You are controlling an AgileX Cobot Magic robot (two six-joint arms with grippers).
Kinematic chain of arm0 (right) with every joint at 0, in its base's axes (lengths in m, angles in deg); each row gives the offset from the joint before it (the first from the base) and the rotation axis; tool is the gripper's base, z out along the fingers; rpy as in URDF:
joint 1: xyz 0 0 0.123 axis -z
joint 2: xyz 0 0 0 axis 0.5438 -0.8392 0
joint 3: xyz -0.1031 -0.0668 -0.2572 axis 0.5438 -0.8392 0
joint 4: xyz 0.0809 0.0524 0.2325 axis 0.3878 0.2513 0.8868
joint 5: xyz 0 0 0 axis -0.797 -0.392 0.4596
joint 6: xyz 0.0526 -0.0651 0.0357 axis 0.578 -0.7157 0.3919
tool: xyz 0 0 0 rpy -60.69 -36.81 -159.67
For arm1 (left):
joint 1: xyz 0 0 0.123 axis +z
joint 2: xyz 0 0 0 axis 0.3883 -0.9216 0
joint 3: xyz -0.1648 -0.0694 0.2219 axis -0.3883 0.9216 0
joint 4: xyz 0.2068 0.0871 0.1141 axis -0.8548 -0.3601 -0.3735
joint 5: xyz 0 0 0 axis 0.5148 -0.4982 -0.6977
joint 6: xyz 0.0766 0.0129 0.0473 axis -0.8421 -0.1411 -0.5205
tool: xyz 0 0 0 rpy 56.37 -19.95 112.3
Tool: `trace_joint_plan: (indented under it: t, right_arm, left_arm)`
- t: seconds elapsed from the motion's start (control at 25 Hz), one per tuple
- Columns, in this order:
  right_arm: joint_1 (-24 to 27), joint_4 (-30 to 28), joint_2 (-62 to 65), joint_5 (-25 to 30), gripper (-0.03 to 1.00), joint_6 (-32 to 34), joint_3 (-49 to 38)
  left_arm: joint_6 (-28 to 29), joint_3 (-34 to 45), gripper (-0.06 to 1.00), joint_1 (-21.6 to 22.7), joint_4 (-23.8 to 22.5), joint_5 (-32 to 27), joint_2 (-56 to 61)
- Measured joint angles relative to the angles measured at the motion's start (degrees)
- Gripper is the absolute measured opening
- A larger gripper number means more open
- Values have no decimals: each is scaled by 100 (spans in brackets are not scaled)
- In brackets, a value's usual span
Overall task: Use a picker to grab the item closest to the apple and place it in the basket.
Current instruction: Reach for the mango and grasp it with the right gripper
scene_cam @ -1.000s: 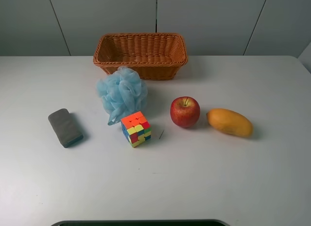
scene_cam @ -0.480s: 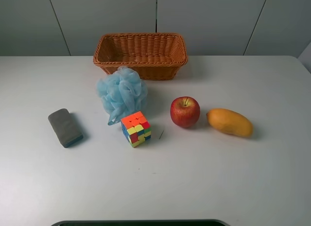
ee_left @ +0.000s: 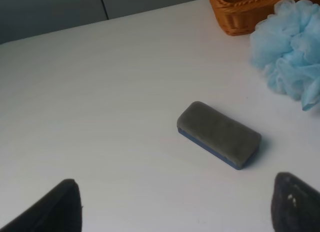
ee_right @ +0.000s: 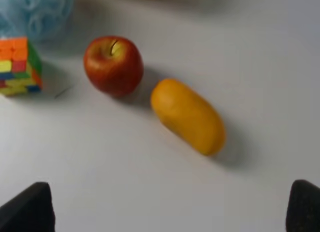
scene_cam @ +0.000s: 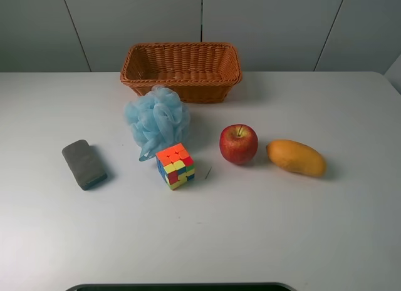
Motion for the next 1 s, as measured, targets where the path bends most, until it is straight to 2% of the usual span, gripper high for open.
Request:
trace_joint_plan:
  t: [0.16,0.4,0.52,0.76,1.0]
  right_arm:
    - [-314,65,-937,-300,70,-562,23]
    - [-1150,-257,-2185,-783,70,-864,32]
    - [-1393,-386,-2752,-1117,70,-1067,32]
    - [-1428,-397,-3865,-1816,70,-1447,86]
    - [-1439,-609,-5067,-2001,70,-1647,510]
  left_arm:
    - [0,0,73,0,0,0,0]
    - [-9,0,73,0,0,0,0]
    - [-9,0,73,0,0,0,0]
    - [-9,0,73,0,0,0,0]
    - [-9,0,73,0,0,0,0]
